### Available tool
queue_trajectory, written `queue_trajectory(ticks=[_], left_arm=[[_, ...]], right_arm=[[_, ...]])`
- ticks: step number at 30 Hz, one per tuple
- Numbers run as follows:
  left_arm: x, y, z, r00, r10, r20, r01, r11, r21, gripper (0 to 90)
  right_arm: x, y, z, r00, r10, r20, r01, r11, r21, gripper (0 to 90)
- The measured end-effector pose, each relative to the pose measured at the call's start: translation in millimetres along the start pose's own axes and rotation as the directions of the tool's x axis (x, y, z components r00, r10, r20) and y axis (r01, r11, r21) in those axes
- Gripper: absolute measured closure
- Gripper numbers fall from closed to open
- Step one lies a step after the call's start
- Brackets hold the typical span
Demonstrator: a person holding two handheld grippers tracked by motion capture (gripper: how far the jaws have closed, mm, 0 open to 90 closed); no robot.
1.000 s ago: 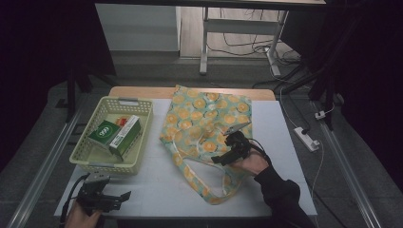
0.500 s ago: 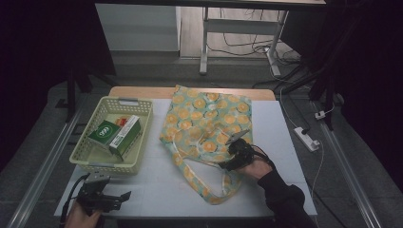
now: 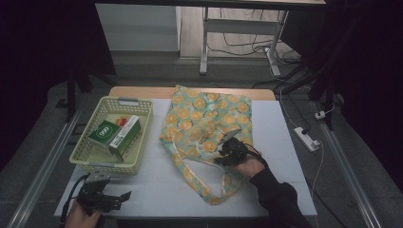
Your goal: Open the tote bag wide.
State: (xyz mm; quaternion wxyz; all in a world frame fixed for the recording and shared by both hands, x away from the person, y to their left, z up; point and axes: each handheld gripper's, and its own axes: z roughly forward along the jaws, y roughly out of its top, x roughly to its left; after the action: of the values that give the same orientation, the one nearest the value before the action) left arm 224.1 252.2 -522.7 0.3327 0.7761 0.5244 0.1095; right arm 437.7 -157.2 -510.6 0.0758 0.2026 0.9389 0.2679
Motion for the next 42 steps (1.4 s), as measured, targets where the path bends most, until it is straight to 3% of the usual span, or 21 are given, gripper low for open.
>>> queue_trajectory(ticks=[6, 10, 12, 18, 22, 27, 33, 42], left_arm=[[-0.1, 0.0, 0.1, 1.0000, 0.001, -0.001, -0.001, 1.0000, 0.001, 0.0], [-0.1, -0.1, 0.0, 1.0000, 0.000, 0.000, 0.000, 1.0000, -0.001, 0.0], [0.0, -0.1, 0.0, 1.0000, 0.000, 0.000, 0.000, 1.0000, -0.001, 0.0], [-0.2, 0.1, 0.1, 1.0000, 0.002, 0.000, -0.002, 1.0000, 0.001, 0.0], [0.1, 0.1, 0.2, 1.0000, 0.001, 0.001, -0.001, 1.0000, 0.001, 0.0], [0.1, 0.1, 0.1, 1.0000, 0.001, 0.002, -0.001, 1.0000, 0.001, 0.0], [0.3, 0.1, 0.0, 1.0000, -0.001, 0.003, 0.001, 1.0000, 0.000, 0.0], [0.7, 0.0, -0.1, 1.0000, -0.003, 0.007, 0.003, 1.0000, 0.000, 0.0]], right_arm=[[0.2, 9.2, 8.4, 1.0000, -0.004, -0.004, 0.004, 0.9997, -0.022, 67.2], [1.2, 13.4, 11.5, 0.9999, -0.013, 0.006, 0.013, 0.9993, -0.034, 84.1], [2.4, 14.0, 9.0, 0.9990, -0.027, 0.036, 0.029, 0.9986, -0.044, 89.0], [-2.6, 16.0, -6.1, 0.9999, 0.012, -0.004, -0.012, 0.9899, -0.141, 89.5], [-2.6, 20.2, -13.3, 0.9997, 0.017, -0.016, -0.020, 0.9844, -0.175, 89.5], [-4.2, 29.8, -23.9, 0.9980, 0.057, -0.028, -0.062, 0.9701, -0.235, 89.5], [-6.5, 40.8, -36.0, 0.9969, 0.066, -0.043, -0.075, 0.9591, -0.273, 89.5], [-10.3, 53.7, -53.2, 0.9973, 0.067, -0.029, -0.073, 0.9455, -0.317, 89.5]])
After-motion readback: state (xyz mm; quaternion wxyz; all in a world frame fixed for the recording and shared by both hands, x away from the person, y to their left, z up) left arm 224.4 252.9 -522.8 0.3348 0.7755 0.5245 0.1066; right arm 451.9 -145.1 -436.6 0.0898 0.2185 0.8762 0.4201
